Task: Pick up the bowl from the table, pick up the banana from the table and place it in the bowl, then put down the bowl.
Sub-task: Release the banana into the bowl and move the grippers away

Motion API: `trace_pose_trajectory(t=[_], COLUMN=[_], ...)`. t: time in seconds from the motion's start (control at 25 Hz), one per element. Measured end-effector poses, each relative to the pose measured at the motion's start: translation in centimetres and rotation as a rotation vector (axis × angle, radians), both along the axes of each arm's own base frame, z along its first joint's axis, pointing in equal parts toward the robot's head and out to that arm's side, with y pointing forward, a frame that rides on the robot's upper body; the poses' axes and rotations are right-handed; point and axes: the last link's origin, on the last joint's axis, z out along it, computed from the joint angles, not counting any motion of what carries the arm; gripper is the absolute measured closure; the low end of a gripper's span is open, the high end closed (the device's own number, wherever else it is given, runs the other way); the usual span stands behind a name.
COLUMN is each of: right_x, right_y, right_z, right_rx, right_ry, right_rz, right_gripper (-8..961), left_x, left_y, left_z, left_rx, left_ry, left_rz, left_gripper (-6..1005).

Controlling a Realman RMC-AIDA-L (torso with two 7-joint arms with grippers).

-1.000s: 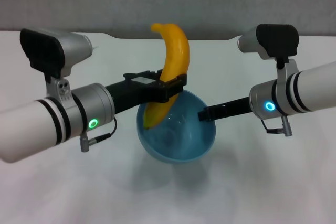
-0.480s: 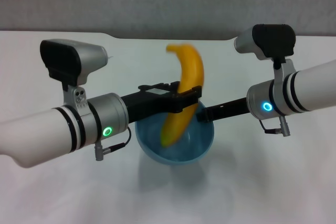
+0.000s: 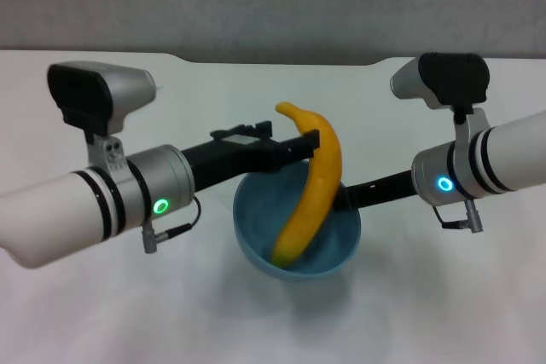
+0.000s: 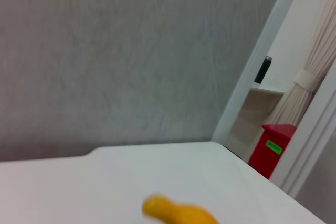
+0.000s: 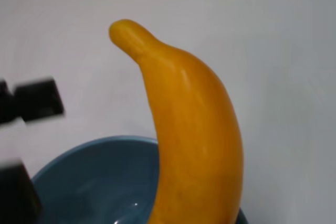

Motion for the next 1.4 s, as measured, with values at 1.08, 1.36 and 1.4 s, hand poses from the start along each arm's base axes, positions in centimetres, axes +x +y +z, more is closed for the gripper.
trace_pose_trajectory(t=[1.08,1.36,1.4], right_x=[0.9,1.8,1.8], right_y=[0.3,-0.1,-0.1], right_z=[1.6,1.5,1.5], right_rx=[-0.092,-0.093,-0.091], right_ry=[-0.211,-0.236,-0.236], right_rz=[-0.003,-0.007,-0.007], right_gripper=[931,932,932], left_x=[-7.9,-9.6,-9.6], left_y=[2.8,2.3,2.3], left_z=[8.9,8.4,8.4], left_rx=[0.313,0.301,0.301], left_ry=[0.091,0.1,0.1], left_rz=[0.115,0.165,0.166], left_gripper=[142,154,155])
